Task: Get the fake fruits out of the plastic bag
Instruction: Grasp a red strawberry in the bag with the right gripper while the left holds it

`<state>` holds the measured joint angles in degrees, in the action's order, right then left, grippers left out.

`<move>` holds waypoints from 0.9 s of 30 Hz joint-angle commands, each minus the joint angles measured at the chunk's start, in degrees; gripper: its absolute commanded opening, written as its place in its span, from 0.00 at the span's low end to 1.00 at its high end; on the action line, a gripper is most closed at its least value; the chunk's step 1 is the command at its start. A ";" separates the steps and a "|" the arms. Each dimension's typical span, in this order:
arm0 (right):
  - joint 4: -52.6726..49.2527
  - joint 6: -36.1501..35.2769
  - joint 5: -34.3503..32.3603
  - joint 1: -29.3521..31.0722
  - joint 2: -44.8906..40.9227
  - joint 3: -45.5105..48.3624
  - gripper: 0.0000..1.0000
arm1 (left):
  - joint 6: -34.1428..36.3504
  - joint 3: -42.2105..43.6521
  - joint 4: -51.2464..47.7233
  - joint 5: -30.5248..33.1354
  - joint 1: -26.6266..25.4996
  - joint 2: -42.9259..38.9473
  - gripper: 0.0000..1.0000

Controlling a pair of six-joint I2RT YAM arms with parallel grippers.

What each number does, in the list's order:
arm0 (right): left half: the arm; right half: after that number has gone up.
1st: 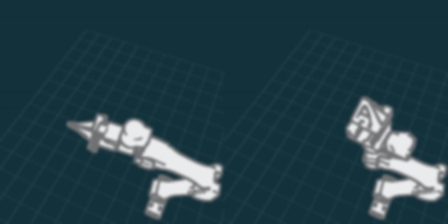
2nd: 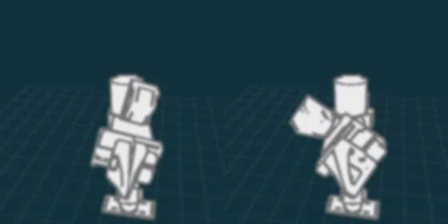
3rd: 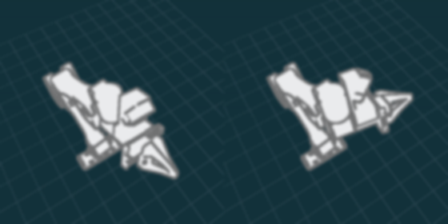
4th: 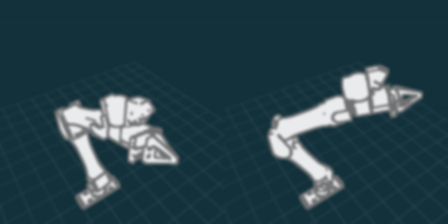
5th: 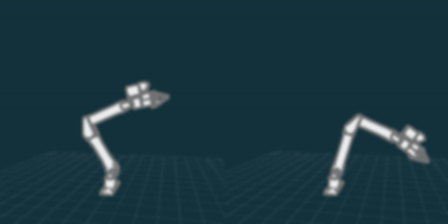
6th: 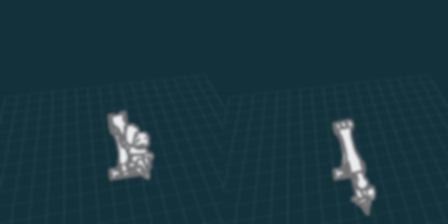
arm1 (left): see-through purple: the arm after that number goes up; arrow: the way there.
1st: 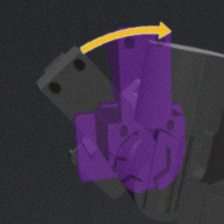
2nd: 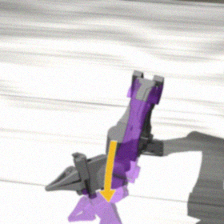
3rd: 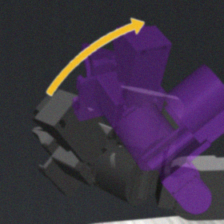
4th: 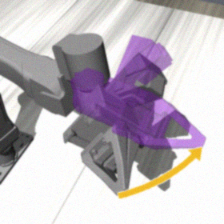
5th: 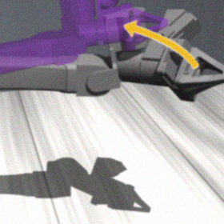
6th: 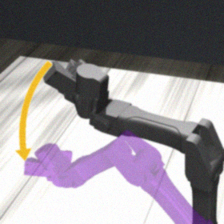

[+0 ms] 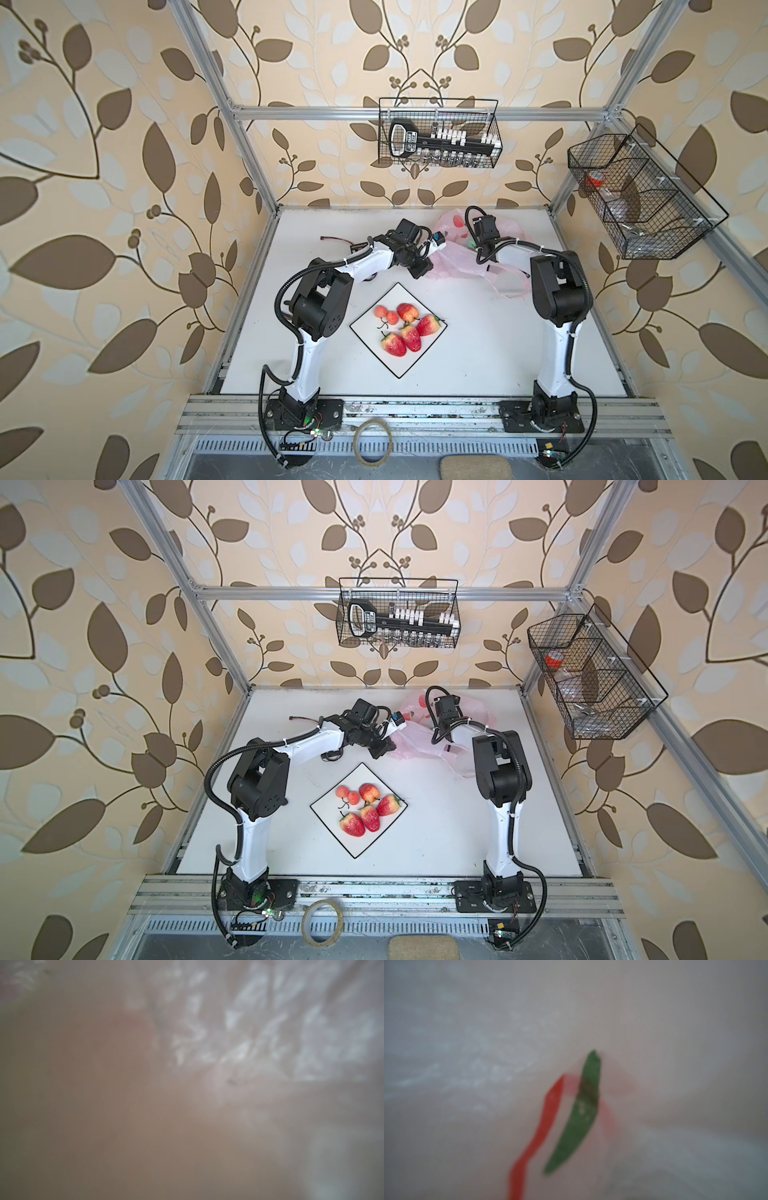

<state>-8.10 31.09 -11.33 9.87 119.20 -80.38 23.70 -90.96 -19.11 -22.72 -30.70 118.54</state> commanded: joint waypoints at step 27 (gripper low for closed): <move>5.21 5.32 18.27 -13.30 -38.78 24.44 0.31 | -3.42 -18.72 -2.24 10.72 6.09 14.63 0.00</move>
<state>-0.89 37.01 7.53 -3.22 82.67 -56.99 20.38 -106.80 -21.30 -13.43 -25.39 132.75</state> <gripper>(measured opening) 0.343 0.048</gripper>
